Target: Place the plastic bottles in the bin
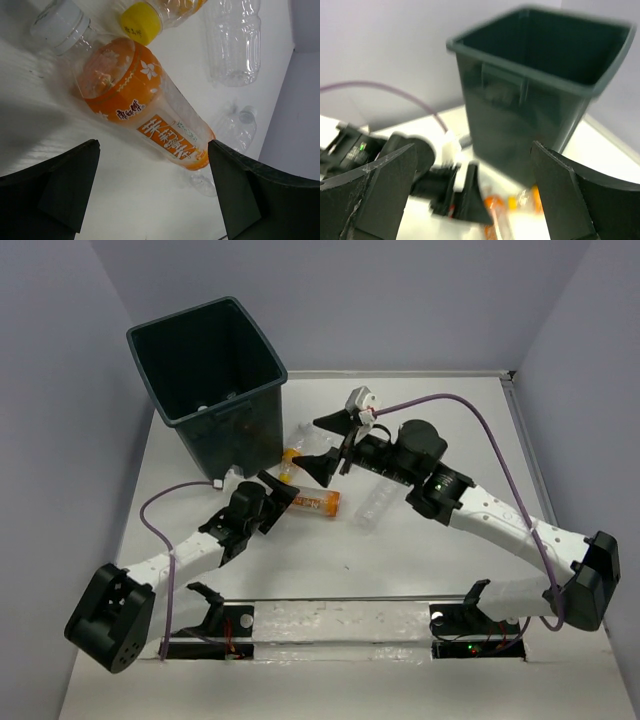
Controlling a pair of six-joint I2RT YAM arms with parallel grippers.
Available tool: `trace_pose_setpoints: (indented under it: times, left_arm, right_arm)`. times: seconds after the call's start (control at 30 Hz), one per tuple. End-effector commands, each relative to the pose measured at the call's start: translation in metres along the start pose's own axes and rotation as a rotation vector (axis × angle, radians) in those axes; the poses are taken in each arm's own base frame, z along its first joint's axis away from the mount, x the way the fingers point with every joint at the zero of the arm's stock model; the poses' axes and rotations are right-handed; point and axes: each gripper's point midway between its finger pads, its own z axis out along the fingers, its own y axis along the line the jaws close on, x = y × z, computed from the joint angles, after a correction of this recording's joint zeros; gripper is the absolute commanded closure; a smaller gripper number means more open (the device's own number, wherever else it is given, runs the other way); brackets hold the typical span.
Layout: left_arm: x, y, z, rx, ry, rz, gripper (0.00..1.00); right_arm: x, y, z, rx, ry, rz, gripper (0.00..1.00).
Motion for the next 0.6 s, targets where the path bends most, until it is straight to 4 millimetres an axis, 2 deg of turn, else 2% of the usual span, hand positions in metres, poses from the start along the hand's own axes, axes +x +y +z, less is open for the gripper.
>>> trace_pose_setpoints:
  times: [0.0,0.07,0.1,0.13,0.17,0.2,0.23,0.27,0.37,0.43,0.47,0.53,0.57]
  left_arm:
    - [-0.020,-0.021,0.018,-0.011,-0.117,-0.028,0.01]
    - [-0.018,-0.020,0.026,-0.029,-0.111,-0.029,0.01]
    - [-0.017,-0.019,0.030,-0.046,-0.111,-0.024,0.01]
    - [-0.015,-0.011,0.038,-0.085,-0.110,-0.011,0.01]
    - [-0.014,-0.009,0.044,-0.112,-0.106,-0.006,0.01]
    - [-0.014,-0.008,0.047,-0.122,-0.108,-0.002,0.01]
    - [-0.015,-0.011,0.050,-0.126,-0.111,-0.003,0.01]
    - [-0.014,-0.009,0.052,-0.135,-0.110,-0.004,0.01]
    - [-0.013,-0.008,0.059,-0.155,-0.112,0.009,0.01]
    - [-0.012,-0.006,0.063,-0.172,-0.111,0.026,0.02]
    - [-0.010,-0.003,0.062,-0.187,-0.108,0.034,0.08]
    - [-0.008,0.004,0.059,-0.208,-0.117,0.049,0.16]
    - [-0.008,0.004,0.056,-0.207,-0.122,0.051,0.20]
  right_arm:
    - [0.040,0.007,-0.037,0.037,0.118,0.110,0.02]
    - [0.048,0.005,-0.052,0.078,0.137,0.131,0.02]
    - [0.042,-0.002,-0.063,0.136,0.124,0.147,0.02]
    - [0.053,-0.006,-0.071,0.180,0.160,0.169,0.02]
    - [0.062,-0.022,-0.084,0.301,0.173,0.204,0.02]
    - [0.081,-0.031,-0.096,0.379,0.238,0.223,0.02]
    - [0.089,-0.040,-0.104,0.452,0.258,0.240,0.02]
    - [0.108,-0.055,-0.120,0.576,0.296,0.259,0.01]
    - [0.142,-0.079,-0.152,0.767,0.357,0.285,0.00]
    - [0.158,-0.089,-0.165,0.831,0.385,0.309,0.00]
    - [0.164,-0.103,-0.174,0.891,0.379,0.337,0.00]
    - [0.182,-0.115,-0.181,0.921,0.419,0.375,0.00]
    - [0.187,-0.130,-0.189,0.965,0.424,0.390,0.00]
